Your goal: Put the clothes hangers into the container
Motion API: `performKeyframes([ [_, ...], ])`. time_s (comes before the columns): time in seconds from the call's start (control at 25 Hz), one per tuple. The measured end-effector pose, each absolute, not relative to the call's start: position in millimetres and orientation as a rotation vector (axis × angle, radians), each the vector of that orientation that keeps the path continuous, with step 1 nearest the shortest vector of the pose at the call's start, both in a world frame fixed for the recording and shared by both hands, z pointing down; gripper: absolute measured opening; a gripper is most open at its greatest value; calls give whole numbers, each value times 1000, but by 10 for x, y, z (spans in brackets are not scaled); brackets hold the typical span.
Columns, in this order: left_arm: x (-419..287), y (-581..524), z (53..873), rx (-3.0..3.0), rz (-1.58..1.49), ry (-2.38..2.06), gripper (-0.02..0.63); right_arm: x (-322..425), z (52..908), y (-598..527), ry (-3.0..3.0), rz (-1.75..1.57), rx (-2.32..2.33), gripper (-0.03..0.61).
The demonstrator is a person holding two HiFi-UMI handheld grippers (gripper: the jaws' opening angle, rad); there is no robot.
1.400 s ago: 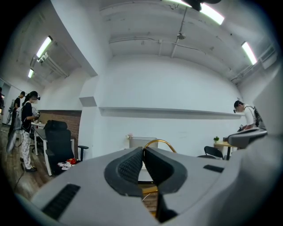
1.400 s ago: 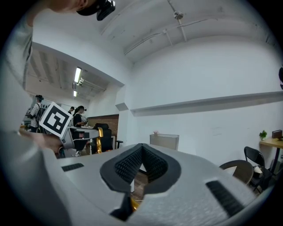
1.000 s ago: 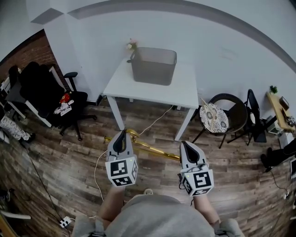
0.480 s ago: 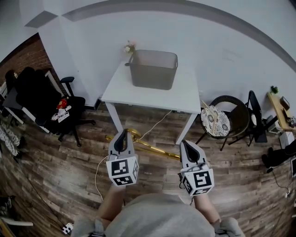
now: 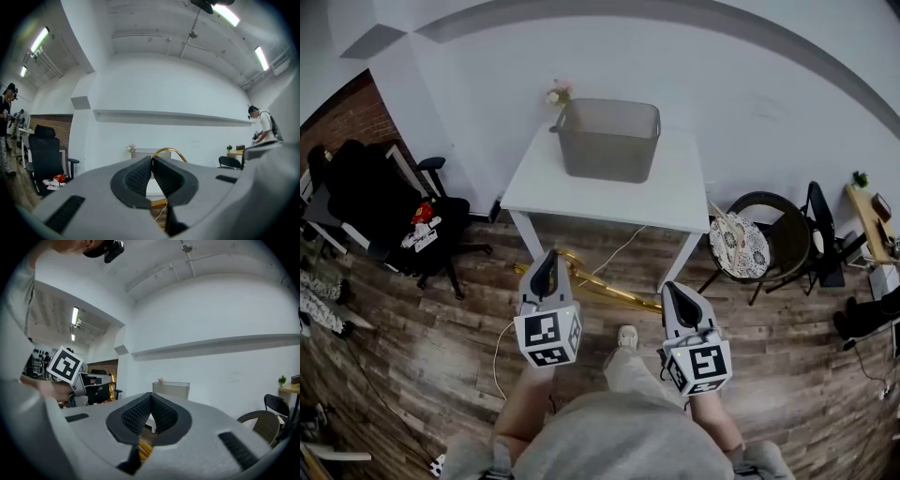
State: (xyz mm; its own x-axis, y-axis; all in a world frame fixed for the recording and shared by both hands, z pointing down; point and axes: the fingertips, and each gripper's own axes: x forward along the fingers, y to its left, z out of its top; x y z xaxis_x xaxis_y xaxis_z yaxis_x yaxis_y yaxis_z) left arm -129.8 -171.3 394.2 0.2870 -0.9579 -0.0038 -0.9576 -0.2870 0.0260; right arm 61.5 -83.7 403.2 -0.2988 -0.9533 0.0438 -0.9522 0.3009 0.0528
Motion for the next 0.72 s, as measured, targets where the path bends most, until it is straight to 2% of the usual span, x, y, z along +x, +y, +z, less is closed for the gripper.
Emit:
performKeyframes([
  [0.72, -743, -3529, 3523, 2532, -108, -1897, 17, 1010, 3843, -2596, -2546, -80, 1746, 2],
])
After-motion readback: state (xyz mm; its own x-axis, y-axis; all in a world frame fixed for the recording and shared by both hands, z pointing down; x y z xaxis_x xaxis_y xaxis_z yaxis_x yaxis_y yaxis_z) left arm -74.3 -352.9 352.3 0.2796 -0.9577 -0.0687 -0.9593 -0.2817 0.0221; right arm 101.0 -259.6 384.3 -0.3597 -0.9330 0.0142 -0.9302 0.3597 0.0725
